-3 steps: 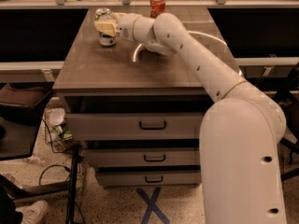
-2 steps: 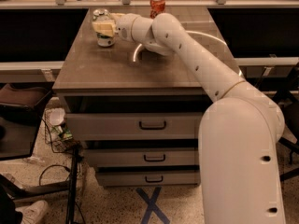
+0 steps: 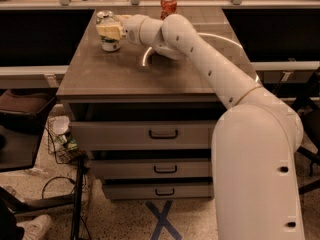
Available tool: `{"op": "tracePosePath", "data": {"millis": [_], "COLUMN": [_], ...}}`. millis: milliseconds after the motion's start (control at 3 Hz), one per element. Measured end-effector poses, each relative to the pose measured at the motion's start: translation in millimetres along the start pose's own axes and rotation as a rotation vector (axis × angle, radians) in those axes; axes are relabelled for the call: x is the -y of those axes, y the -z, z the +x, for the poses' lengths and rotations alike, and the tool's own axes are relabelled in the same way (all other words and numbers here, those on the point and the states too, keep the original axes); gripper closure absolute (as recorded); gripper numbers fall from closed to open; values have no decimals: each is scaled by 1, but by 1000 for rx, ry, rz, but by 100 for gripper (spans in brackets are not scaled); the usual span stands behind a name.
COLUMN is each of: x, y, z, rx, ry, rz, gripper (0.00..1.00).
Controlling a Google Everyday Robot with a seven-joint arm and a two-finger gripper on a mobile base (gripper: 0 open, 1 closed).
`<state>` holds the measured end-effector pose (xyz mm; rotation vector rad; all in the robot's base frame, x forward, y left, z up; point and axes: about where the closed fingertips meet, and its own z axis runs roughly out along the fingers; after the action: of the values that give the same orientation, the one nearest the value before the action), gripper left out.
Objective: Pick 7up can
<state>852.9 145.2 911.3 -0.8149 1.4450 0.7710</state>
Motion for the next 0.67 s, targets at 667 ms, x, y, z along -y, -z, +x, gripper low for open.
{"op": "tracePosePath", "data": {"millis": [667], "x": [9], "y": [21], "z": [-59], "rx": [2], "ry": [64], "rz": [28], "gripper": [100]}}
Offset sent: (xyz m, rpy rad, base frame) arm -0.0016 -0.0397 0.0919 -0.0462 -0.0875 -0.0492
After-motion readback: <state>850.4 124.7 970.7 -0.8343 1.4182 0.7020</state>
